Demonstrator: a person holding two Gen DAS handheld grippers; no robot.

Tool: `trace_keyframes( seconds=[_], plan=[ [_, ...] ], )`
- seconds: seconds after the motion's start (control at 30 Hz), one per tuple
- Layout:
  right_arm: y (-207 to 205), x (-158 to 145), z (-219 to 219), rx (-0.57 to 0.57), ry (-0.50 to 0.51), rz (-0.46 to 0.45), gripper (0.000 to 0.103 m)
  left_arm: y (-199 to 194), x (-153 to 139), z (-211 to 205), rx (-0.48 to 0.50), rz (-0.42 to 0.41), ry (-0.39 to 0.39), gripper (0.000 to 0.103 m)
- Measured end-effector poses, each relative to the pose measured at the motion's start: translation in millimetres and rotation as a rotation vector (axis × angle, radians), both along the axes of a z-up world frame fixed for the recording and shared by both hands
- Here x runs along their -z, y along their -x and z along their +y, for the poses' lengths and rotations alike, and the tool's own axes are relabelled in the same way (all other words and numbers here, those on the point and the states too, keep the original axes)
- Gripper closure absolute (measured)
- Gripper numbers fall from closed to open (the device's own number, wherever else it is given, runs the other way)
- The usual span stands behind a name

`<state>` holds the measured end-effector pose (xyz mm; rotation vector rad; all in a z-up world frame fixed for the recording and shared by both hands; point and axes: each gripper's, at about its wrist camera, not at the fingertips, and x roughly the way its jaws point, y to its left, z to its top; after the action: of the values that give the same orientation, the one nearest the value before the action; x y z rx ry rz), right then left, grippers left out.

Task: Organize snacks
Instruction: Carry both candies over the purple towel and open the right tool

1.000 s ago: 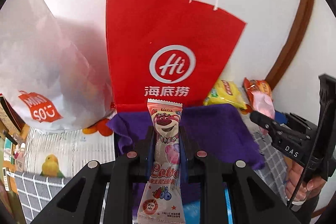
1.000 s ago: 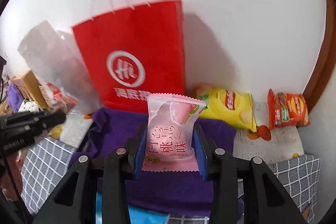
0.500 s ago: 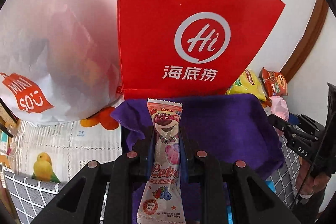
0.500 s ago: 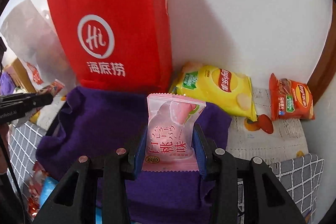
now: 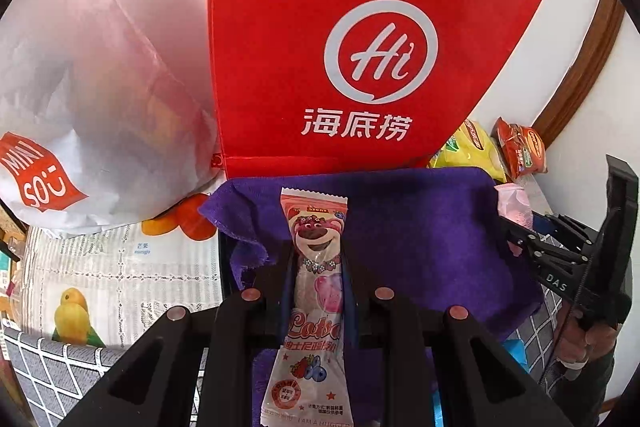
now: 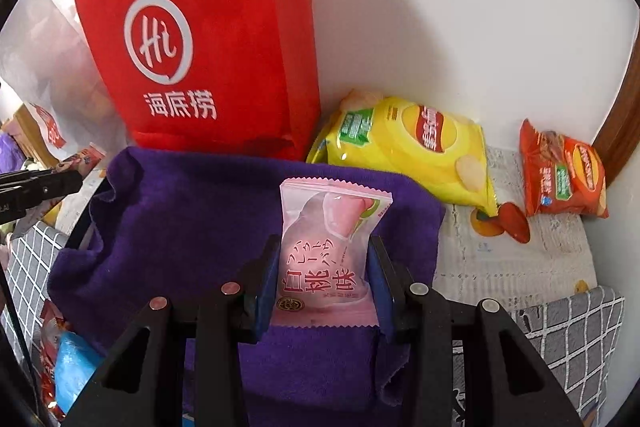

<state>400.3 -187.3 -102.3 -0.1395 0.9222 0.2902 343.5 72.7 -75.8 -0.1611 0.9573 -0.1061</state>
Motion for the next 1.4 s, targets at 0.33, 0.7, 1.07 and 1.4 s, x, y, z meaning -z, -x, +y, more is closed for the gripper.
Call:
trace_keyframes(
  seconds=[0.33,0.7,1.07,1.4],
  plan=[
    [-7,20,1,0.002,0.021,0.052,0.061,-4,10,-2,0.004,0.028,-0.007,0.083],
    [-5,34,12,-0.015,0.055,0.078,0.061,-10,23,-10,0.021,0.074,-0.017,0.083],
    [-8,39,12,-0.010,0.062,0.094,0.061,-12,31,-16,0.033,0.099,-0.027,0.083],
    [-6,44,20,-0.031,0.082,0.110,0.060,-15,37,-17,0.039,0.118,-0.012,0.083]
  ],
)
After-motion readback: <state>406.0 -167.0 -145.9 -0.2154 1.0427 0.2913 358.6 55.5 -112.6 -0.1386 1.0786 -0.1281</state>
